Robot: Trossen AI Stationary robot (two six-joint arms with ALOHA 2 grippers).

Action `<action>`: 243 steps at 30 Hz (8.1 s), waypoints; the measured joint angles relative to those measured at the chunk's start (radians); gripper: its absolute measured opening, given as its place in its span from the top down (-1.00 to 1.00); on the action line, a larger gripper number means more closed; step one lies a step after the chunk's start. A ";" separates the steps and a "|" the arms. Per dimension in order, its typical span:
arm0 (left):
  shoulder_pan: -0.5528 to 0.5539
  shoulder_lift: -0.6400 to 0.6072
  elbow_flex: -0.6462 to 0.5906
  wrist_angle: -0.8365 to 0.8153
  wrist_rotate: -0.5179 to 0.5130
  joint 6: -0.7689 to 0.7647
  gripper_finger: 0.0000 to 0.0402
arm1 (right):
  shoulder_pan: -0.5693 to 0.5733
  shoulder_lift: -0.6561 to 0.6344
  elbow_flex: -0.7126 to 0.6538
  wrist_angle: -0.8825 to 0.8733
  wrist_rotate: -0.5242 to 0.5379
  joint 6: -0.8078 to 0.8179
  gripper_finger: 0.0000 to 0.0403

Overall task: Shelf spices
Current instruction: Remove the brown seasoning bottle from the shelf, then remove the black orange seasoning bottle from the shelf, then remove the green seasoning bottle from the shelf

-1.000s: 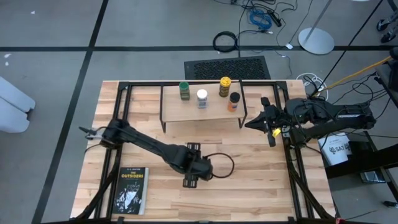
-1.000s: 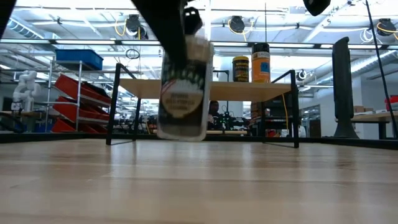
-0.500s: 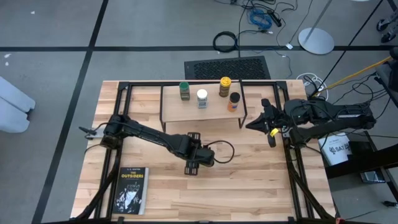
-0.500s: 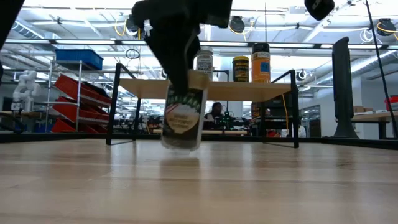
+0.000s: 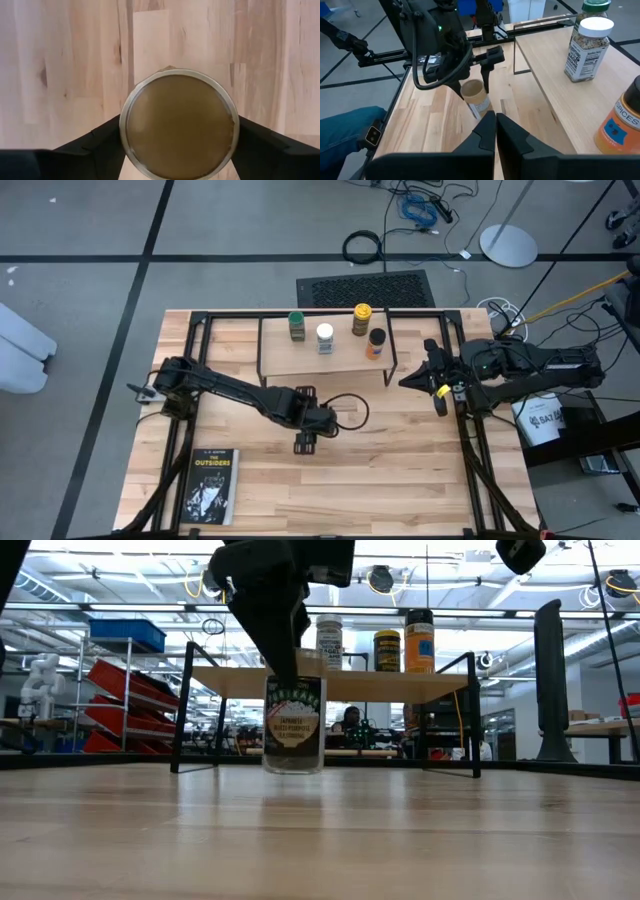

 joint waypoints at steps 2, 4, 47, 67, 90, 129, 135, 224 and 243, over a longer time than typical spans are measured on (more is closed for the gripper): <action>0.000 0.001 0.000 -0.002 0.000 0.000 -0.56 | 0.000 0.000 0.000 0.000 0.000 0.000 1.00; 0.000 0.000 0.000 0.000 -0.001 0.000 -0.61 | 0.000 0.000 0.000 0.000 0.000 0.000 1.00; -0.014 -0.332 0.000 0.127 -0.300 0.033 -0.68 | -0.339 0.378 0.470 -0.238 -0.007 -0.412 -0.69; -0.014 -0.332 0.000 0.054 -0.293 -0.003 -0.67 | -0.523 0.726 0.706 -0.556 -0.090 -0.513 -0.69; -0.014 -0.331 0.000 0.050 -0.288 -0.005 -0.67 | -0.547 0.816 0.706 -0.631 -0.151 -0.525 -0.47; -0.017 -0.404 0.001 -0.020 -0.330 -0.081 -0.67 | -0.253 0.667 0.856 -0.795 -0.153 -0.202 -0.01; -0.037 -0.460 0.001 -0.019 -0.354 -0.133 -0.67 | -0.104 0.648 0.856 -0.823 -0.144 -0.065 -0.01; 0.134 -0.520 0.061 0.009 -0.440 0.243 -0.67 | 0.222 0.501 0.122 -0.144 0.271 0.189 -0.61; 0.819 -0.425 0.071 0.051 0.305 0.484 -0.67 | 0.222 0.490 0.141 -0.111 0.243 0.134 -0.61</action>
